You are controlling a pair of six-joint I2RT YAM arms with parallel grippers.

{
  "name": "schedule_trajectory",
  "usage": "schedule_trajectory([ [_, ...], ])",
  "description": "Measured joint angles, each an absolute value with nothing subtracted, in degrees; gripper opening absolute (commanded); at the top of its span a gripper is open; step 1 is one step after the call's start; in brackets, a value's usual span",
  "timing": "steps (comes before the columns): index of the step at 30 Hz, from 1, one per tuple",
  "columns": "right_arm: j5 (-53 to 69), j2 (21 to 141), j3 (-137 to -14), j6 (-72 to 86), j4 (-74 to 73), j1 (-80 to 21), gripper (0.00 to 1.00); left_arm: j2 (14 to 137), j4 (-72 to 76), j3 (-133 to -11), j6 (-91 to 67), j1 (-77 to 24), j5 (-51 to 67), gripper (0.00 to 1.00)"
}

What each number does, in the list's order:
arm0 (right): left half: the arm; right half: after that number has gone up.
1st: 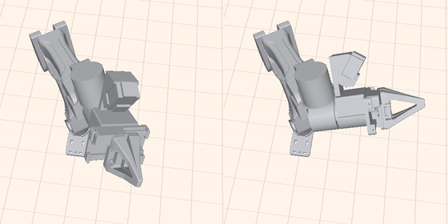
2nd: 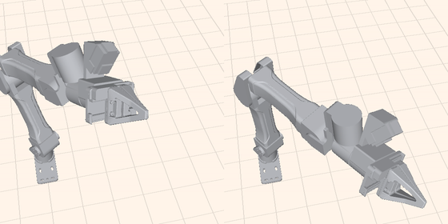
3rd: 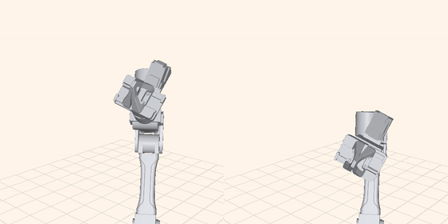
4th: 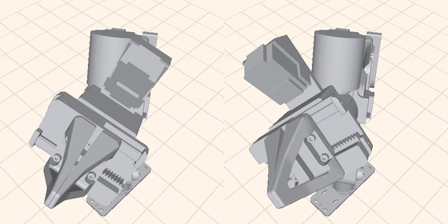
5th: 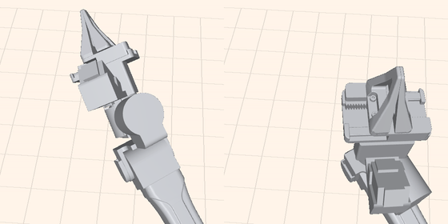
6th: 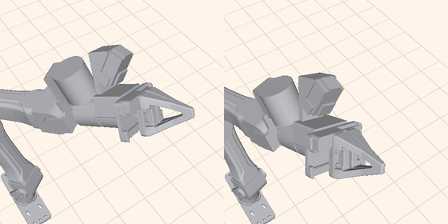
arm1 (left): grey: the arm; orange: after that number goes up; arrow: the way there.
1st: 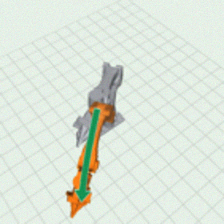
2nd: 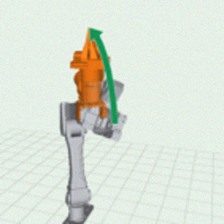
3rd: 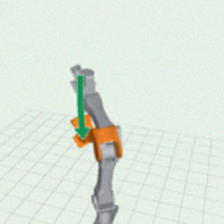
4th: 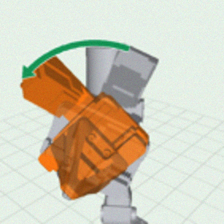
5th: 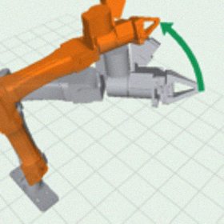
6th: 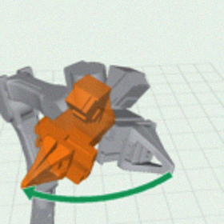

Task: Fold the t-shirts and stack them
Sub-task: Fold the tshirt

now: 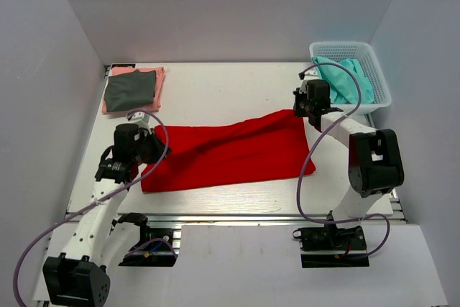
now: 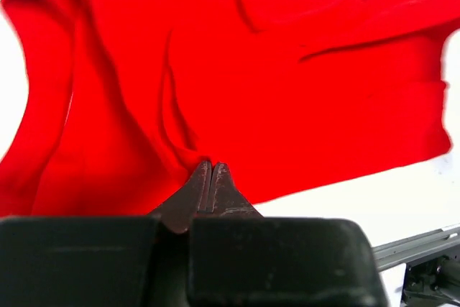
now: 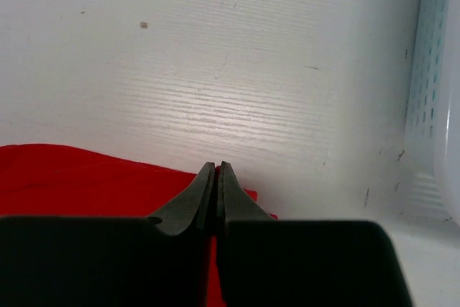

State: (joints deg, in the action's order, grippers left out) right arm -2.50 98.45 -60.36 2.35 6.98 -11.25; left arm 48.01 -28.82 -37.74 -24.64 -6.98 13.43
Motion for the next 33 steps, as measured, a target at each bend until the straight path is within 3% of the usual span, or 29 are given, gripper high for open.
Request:
schedule_trajectory([
  [17,-2.8,88.0,-48.5,3.2,9.3,-11.3,0.08,45.3,-39.4,-36.0,-30.1,-7.0,5.6,0.00],
  [23,-3.7,86.1,-45.1,4.8,9.7,-11.3,0.22,46.2,-40.4,-36.0,-30.6,-7.0,4.9,0.00],
  [24,-4.2,86.1,-44.6,5.5,9.6,-11.3,0.31,46.4,-40.5,-36.0,-30.7,-7.0,4.9,0.00],
  [26,-5.5,86.1,-43.7,7.6,9.1,-11.3,0.65,47.3,-41.4,-36.1,-31.0,-7.0,4.7,0.32],
  [27,-6.7,85.9,-43.2,8.8,8.7,-11.3,0.80,47.9,-42.4,-36.3,-31.2,-7.0,4.4,0.37],
  [28,-8.3,85.5,-42.5,9.9,7.6,-11.3,0.84,48.5,-43.9,-36.8,-31.6,-7.0,4.0,0.38],
  [29,-10.0,84.7,-41.6,10.8,6.3,-11.2,0.84,49.3,-45.3,-37.6,-32.0,-6.9,3.5,0.51],
  [33,-14.7,76.9,-37.1,14.0,2.4,-11.2,0.89,50.7,-50.5,-42.6,-32.4,-6.9,1.4,0.87],
])
